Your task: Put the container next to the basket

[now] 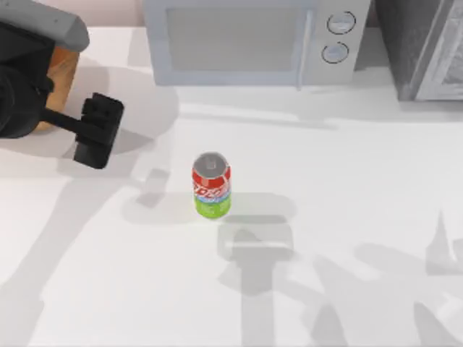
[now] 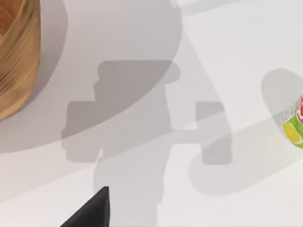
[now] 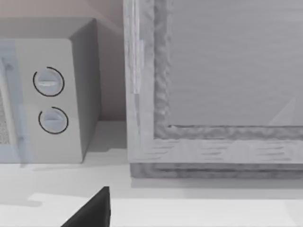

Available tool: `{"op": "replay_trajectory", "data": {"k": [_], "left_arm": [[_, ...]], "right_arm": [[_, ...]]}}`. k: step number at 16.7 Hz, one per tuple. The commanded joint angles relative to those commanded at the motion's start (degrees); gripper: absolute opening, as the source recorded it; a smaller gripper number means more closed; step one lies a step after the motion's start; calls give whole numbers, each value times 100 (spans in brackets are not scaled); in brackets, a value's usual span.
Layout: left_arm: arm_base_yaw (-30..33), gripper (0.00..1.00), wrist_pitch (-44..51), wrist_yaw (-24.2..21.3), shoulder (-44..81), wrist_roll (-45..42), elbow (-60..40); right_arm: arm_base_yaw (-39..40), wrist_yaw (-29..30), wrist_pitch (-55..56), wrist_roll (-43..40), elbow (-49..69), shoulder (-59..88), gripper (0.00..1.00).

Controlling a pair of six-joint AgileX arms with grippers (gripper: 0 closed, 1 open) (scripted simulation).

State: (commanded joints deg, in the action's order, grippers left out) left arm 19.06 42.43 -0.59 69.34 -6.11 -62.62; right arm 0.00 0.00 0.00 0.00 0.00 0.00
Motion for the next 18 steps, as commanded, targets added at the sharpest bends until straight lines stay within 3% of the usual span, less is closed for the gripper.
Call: {"op": "replay_trajectory", "data": {"k": [10,14,18], "left_arm": [[1277,100,2955,21,4761,-475,-4359],[1527,100,3545,31,5712,-568,-5265],[1570,100,3646,33,5876,-584,-5426]], "right_arm": [[0,0,0,0,0,0,100],[0,0,0,0,0,0,100],[0,0,0,0,0,0,100]]}}
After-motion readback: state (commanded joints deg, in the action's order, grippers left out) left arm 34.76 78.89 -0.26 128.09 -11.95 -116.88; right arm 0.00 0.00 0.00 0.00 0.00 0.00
